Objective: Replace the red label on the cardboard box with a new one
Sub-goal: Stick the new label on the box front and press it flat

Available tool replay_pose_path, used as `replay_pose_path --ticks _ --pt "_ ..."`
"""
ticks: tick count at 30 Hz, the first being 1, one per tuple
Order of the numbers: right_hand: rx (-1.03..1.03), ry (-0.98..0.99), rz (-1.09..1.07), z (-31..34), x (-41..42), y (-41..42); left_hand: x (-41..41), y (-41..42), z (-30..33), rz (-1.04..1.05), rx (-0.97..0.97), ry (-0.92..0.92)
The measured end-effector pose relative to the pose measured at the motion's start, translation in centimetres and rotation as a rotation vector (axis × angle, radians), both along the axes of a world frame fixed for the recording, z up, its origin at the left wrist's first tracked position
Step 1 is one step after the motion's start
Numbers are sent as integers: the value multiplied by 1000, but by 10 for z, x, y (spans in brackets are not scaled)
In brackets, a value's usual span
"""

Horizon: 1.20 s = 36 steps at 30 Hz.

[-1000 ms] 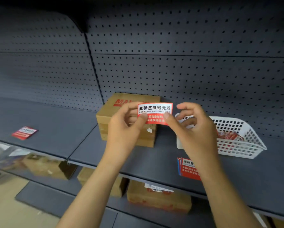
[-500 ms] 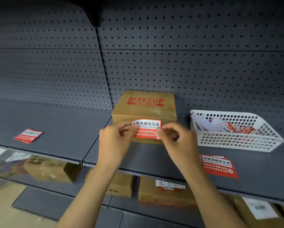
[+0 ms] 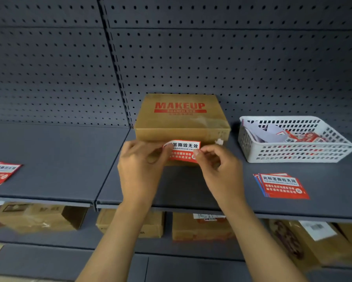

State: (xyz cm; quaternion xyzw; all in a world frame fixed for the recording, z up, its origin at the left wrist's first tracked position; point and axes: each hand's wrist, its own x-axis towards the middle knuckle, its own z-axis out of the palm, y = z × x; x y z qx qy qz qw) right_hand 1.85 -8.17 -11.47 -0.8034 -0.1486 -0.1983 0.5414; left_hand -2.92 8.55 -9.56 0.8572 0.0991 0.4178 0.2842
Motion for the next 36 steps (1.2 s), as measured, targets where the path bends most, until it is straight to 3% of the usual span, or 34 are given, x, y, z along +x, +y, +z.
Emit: replay_pose_path --ticks 8,23,36 --pt "31 -8 -27 -6 6 5 11 7 -14 110 70 -24" --pt "47 -35 -72 -12 11 13 23 11 -23 57 -28 -46" --pt "37 -56 -169 -16 14 22 28 16 -24 48 10 -88"
